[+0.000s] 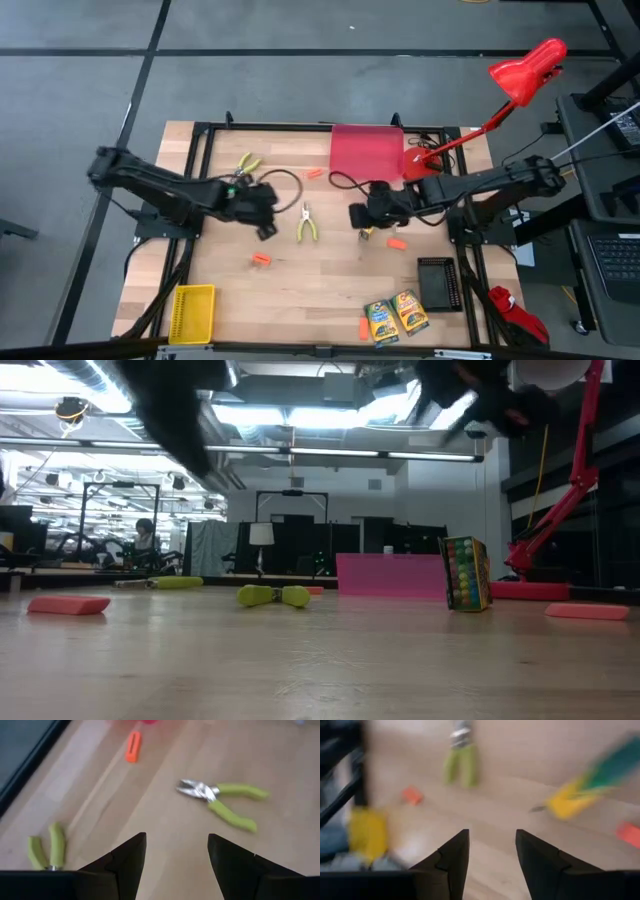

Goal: Pick & Place School Supplies
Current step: Put the yellow crayon box into the red bin

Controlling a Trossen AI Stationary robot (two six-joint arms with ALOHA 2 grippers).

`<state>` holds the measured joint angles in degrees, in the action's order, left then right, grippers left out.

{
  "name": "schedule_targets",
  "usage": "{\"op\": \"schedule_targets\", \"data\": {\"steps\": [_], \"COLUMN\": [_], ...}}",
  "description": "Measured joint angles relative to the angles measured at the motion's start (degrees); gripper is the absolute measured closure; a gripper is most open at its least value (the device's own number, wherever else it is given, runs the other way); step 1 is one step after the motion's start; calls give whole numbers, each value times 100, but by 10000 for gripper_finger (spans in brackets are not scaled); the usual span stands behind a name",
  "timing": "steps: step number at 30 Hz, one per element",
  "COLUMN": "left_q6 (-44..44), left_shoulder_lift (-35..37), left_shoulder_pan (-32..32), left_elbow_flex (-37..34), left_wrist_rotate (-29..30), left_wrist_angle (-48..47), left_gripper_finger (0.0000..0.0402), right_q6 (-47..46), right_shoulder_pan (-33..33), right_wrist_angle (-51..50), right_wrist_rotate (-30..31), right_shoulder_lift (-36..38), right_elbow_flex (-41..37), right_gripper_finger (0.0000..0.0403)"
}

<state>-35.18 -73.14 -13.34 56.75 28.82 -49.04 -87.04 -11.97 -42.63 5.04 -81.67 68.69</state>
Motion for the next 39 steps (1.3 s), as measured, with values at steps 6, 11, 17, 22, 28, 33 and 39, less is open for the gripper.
{"op": "schedule_targets", "data": {"steps": [6, 11, 17, 22, 28, 33, 39], "left_q6": [141, 147, 53, -131, -360, -185, -244], "left_shoulder_lift": [1442, 1858, 1902, 1855, 1777, 1679, 1447], "left_shoulder_pan": [-601, -1153, -1469, -1406, -1173, -1009, -857], "left_elbow_flex": [-866, -1043, -1033, -1033, -1029, -1025, -1030], "left_wrist_rotate": [-775, -646, -81, 504, 995, 1242, 1351], "left_wrist_angle": [560, 872, 1255, 1491, 2053, 2231, 2246], "left_gripper_finger": [190, 190, 190, 190, 190, 190, 190], "right_q6": [2729, 5392, 7679, 10224, 12742, 13335, 13379], "right_shoulder_pan": [-171, -283, -234, -121, -80, 79, 355], "right_wrist_angle": [1243, 1499, 228, -1249, -2612, -3008, -2784], "right_wrist_rotate": [-414, -1480, -1954, -1535, -84, 53, -670], "right_shoulder_lift": [-99, -146, -403, -836, -1212, -1211, -1195], "right_elbow_flex": [3, 62, 692, 1415, 1951, 1880, 1677], "right_gripper_finger": [238, 238, 238, 238, 238, 238, 238]}}
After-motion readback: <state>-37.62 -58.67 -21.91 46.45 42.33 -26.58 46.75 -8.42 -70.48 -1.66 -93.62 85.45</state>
